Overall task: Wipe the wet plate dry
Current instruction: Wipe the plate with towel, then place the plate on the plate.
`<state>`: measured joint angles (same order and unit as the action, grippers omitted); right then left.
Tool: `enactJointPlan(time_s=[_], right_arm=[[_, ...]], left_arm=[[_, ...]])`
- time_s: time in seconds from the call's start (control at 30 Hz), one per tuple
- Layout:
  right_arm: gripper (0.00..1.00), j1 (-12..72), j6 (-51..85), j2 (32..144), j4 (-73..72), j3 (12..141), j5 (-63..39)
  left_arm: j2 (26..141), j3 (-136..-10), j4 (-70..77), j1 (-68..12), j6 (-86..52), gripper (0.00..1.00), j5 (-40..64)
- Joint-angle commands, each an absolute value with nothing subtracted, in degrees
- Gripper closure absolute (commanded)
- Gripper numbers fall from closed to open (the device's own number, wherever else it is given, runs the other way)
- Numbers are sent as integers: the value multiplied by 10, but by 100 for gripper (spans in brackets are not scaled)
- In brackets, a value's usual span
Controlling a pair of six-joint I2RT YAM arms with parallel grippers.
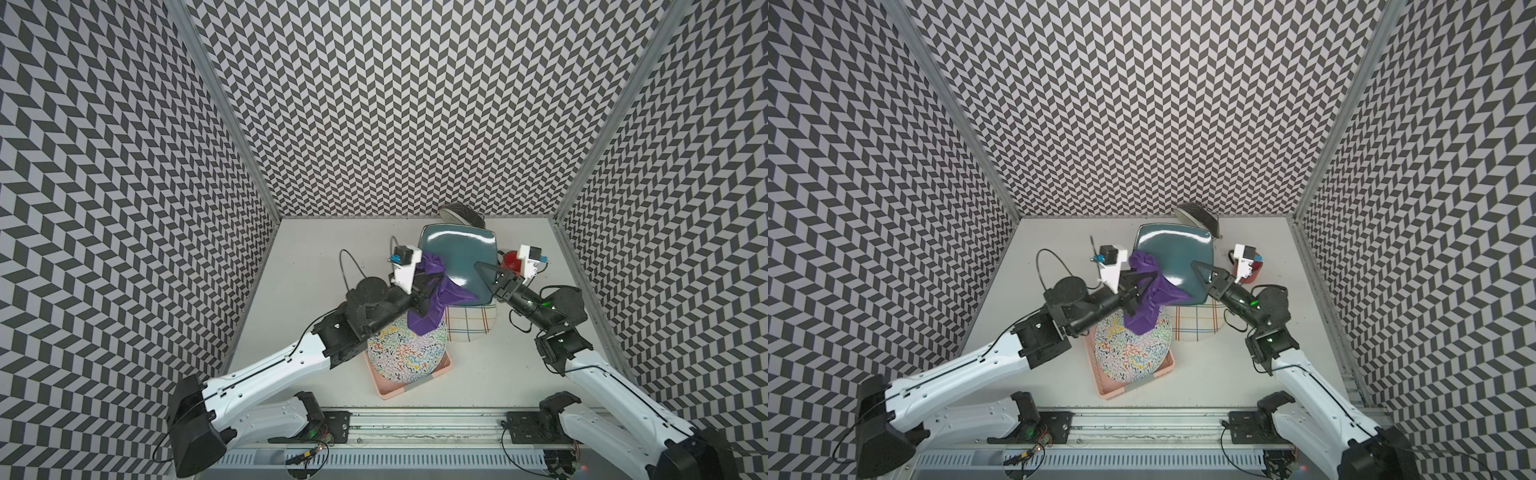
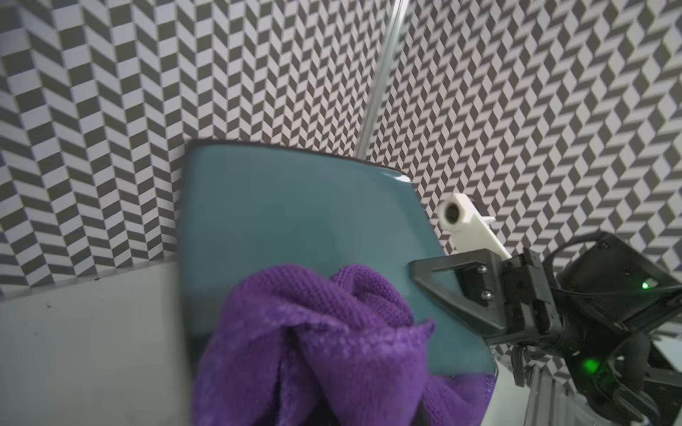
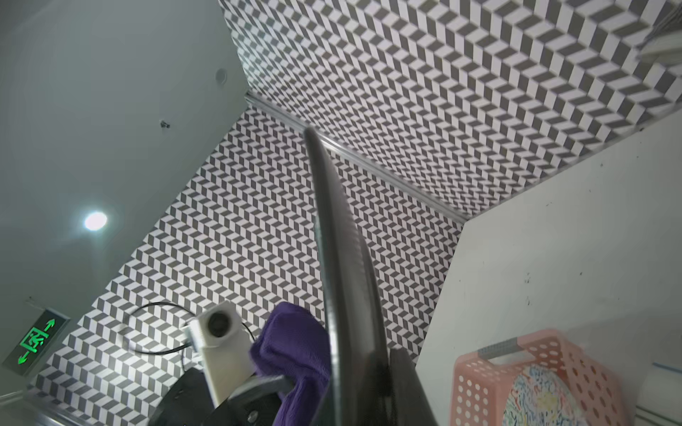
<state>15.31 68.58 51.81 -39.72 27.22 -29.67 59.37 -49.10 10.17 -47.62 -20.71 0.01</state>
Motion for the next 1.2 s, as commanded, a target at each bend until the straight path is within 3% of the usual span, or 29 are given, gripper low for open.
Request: enactJointPlan(time_s=[0.0,0.17,0.33,0.57,0.8,1.17], right_arm=[[100,69,769,458,-556,261,-320],[100,-3,612,367,-248,245,-226],[100,-4,514,334,-137,201,-170],[100,-5,484,402,-204,152,-198],[100,16,493,554,-298,146,-260],[97,78,498,718,-403,142,-229]], left_arm=[[518,-468,114,-376,-303,100,106],[464,-483,54,-324,-313,100,122],[453,-465,29,-316,-316,100,114],[433,-428,64,-316,-334,100,153],[428,-407,82,-317,-349,100,165],[428,-406,74,-316,-344,100,166]])
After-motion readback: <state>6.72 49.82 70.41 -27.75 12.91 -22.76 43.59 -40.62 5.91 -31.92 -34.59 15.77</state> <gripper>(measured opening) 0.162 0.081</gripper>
